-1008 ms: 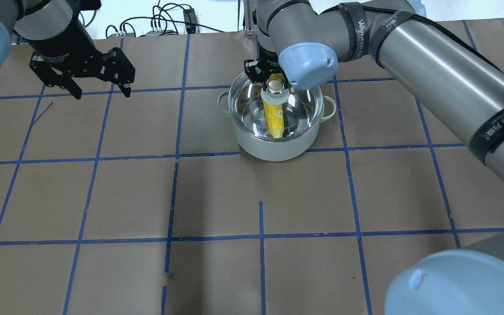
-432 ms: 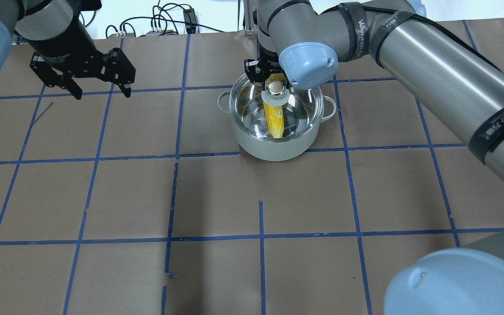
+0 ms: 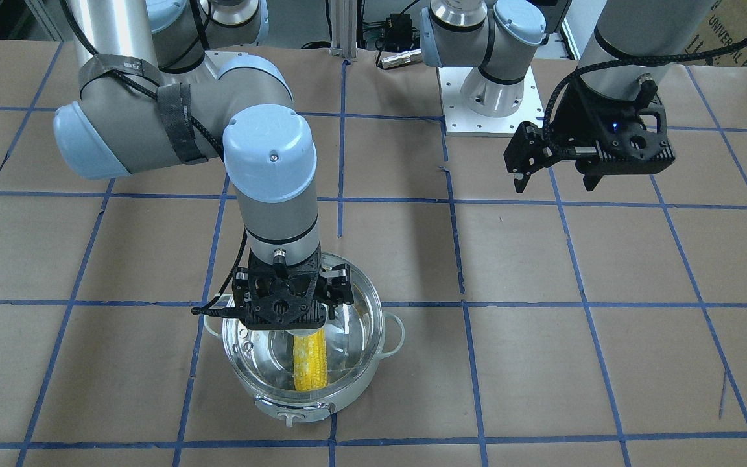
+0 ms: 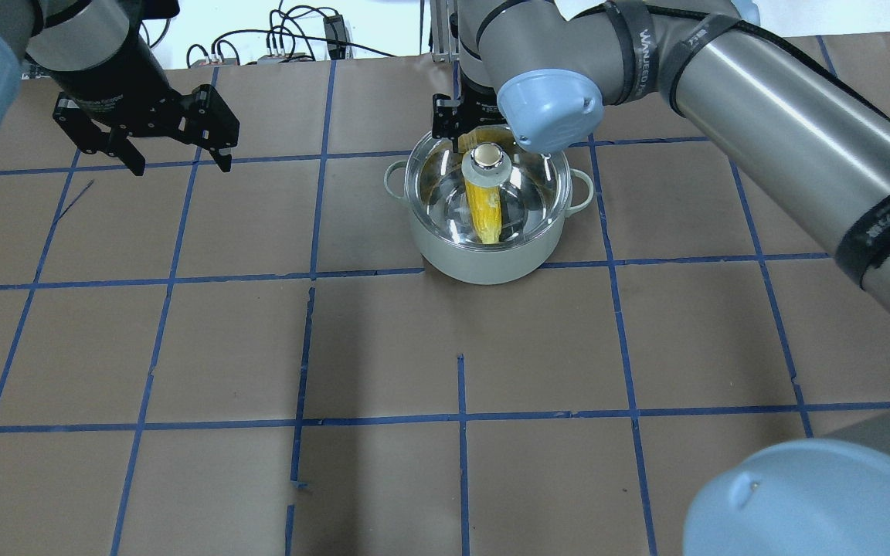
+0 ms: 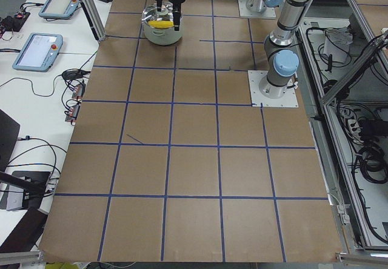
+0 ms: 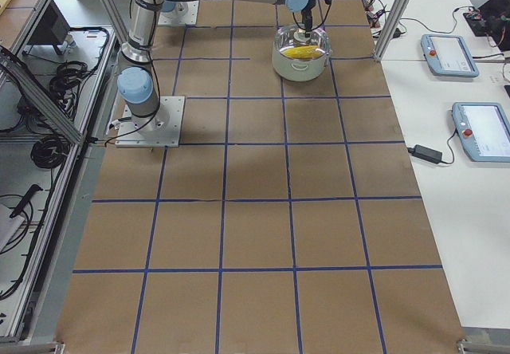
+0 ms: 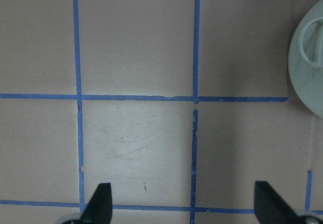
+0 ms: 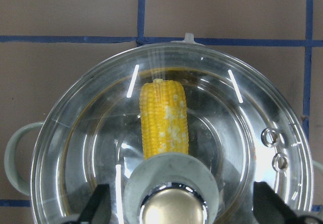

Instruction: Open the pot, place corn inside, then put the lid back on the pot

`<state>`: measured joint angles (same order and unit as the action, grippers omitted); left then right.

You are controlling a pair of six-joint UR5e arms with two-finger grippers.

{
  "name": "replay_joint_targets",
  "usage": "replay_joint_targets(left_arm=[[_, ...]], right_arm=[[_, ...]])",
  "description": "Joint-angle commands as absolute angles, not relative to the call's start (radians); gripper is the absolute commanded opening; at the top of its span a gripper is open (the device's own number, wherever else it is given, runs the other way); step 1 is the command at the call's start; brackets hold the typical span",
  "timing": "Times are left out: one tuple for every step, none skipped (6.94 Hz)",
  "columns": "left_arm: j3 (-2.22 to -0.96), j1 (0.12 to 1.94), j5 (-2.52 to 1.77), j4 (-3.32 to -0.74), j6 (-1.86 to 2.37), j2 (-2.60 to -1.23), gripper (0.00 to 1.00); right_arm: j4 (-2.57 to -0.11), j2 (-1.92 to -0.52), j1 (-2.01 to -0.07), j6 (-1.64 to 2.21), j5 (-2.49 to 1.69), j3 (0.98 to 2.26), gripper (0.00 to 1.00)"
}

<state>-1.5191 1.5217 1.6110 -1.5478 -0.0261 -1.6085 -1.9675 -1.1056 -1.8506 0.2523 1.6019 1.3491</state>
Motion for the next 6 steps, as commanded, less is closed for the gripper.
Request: replay_joint_targets(left_arm=[[-1.520, 1.522, 1.612, -1.548, -0.026, -1.605, 1.00], [-1.522, 1.522, 1.612, -1.548, -0.026, -1.605, 1.00], [-1.520, 1.522, 1.611, -1.548, -0.026, -1.605, 1.00], [-1.522, 1.522, 1.612, -1.548, -0.026, -1.605, 1.00], [-1.522, 1.522, 1.611, -1.548, -0.026, -1.605, 1.00], [-1.522, 1.522, 1.612, -1.548, -0.026, -1.606, 1.00]], right_arm=[[-1.930, -1.120, -1.800, 0.191, 1.600, 1.318, 0.99], [-1.928, -1.126, -1.761, 0.131, 1.597, 1.304, 0.99], [-1.893, -1.161, -1.714, 0.095, 1.559, 1.298, 0.99], [-1.837, -1.190, -1.657, 0.037, 1.551, 1.293, 0.99], [-1.794, -1.244, -1.611, -0.047, 1.549, 1.299, 0.99], [-1.763, -1.305, -1.599, -0.063, 1.549, 1.311, 0.99]])
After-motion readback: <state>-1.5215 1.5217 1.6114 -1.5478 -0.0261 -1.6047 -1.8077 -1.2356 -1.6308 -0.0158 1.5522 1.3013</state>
